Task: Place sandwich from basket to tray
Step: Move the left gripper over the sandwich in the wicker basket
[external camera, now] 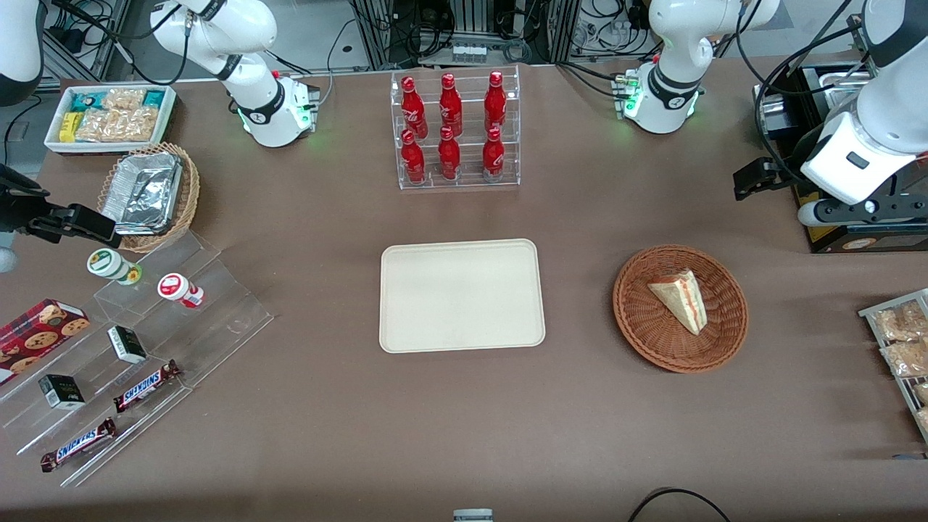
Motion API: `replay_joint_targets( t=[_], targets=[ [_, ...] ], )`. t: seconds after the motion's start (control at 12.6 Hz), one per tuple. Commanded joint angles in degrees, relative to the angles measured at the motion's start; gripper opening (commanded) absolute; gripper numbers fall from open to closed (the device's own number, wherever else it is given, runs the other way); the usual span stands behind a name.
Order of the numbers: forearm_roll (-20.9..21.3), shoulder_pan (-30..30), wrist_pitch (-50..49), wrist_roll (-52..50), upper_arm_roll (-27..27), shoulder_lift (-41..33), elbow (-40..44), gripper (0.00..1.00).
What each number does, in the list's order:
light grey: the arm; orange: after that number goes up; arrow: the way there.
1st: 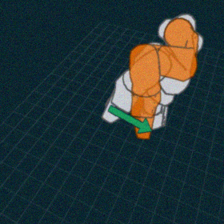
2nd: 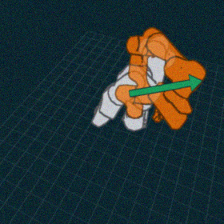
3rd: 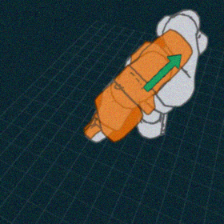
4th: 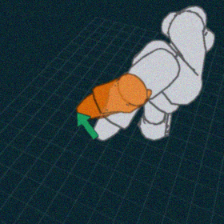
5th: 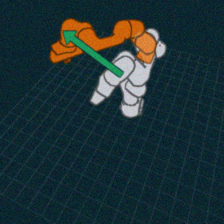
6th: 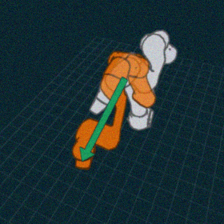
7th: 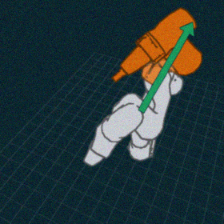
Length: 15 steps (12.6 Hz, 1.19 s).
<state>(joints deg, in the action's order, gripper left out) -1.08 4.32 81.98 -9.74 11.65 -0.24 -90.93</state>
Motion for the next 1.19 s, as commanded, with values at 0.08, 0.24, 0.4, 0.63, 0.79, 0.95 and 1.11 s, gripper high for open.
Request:
replay_joint_targets(
  t=[0.08,0.24,0.4,0.63,0.79,0.95,1.11],
  targets=[
    [0.1,-0.3,2.5,0.9,0.2,-0.3,-1.0,1.00],
    [0.0,-0.3,5.8,0.9,0.4,-0.4,-4.8,1.00],
    [0.1,-0.4,10.0,0.9,0.4,0.3,-8.5,1.00],
    [0.2,-0.4,19.3,0.9,0.4,1.8,-15.4,1.00],
    [0.5,-0.4,24.8,0.9,0.4,2.2,-19.4,1.00],
    [1.2,-0.4,30.2,0.9,0.4,3.5,-23.4,1.00],
    [1.3,-0.4,36.3,0.9,0.4,4.5,-27.1,1.00]
  ],
)
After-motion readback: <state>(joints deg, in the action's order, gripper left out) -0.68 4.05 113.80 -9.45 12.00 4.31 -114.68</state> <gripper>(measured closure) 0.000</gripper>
